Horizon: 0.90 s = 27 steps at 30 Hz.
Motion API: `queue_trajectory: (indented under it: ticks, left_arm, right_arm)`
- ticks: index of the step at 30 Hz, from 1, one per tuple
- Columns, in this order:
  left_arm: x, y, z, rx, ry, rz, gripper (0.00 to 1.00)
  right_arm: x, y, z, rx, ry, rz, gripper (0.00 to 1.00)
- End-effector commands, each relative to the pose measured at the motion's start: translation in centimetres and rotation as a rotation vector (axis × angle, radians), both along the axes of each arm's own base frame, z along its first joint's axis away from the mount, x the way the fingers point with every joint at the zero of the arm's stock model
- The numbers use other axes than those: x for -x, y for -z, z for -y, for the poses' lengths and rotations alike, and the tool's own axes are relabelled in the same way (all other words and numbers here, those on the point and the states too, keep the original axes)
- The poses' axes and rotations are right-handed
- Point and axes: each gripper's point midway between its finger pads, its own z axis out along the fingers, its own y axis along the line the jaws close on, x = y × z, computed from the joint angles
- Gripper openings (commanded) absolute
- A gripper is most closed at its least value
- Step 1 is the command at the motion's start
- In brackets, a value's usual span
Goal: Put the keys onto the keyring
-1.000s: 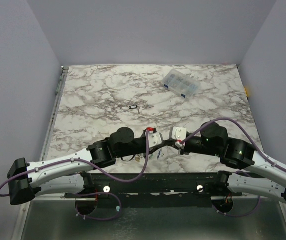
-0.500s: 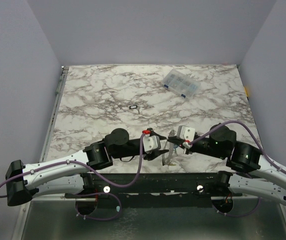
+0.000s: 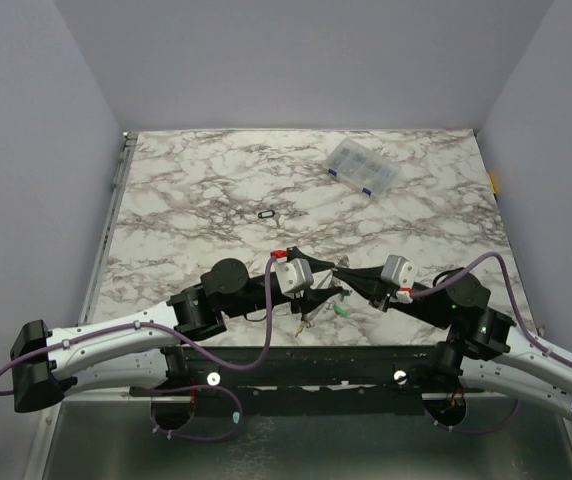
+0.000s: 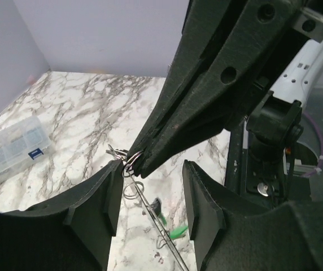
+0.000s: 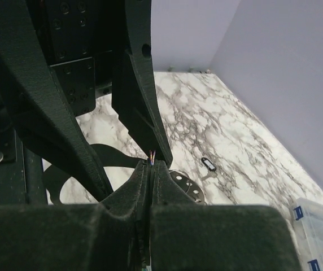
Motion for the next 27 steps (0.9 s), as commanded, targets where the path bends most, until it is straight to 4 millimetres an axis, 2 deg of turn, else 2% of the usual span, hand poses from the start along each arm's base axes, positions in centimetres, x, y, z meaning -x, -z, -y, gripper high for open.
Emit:
queue_trajectory:
  ticks: [1,8,16,18,21,27]
  left_arm:
    - [-0.2,-1.2,-0.3,0.071,-0.04,-0.033,0.51]
    - [-2.2,-0.2,-1.3,0.059,-0.166,-0.034,0.55]
    - [-3.4,-0.4,-2.3,0.063,-0.243,-0.01,0.57]
    - [-3.8,-0.6,-2.6,0.07,-0.271,-0.006,0.54]
    - [-4.0,-1.0,-2.6,0.085,-0.284,0.004,0.44]
    - [-3.0,-1.8,-1.8,0.101,-0.207,0.047,0.39]
  right_arm:
    - [0.0,-5.4,-0.1,-0.246,-0.004,0.067,0.01]
    - [0.7,-6.1,-1.4,-0.267,-0.072,0.048,0.01]
    - [1.4,-7.1,-1.2,-0.299,-0.103,0.036,0.01]
    - [1.5,-7.1,-1.3,-0.302,-0.108,0.027,0.01]
    - [1.6,-6.9,-1.5,-0.3,-0.116,0.011,0.01]
    - [1.6,-6.4,-1.9,-0.288,-0.128,-0.007,0.01]
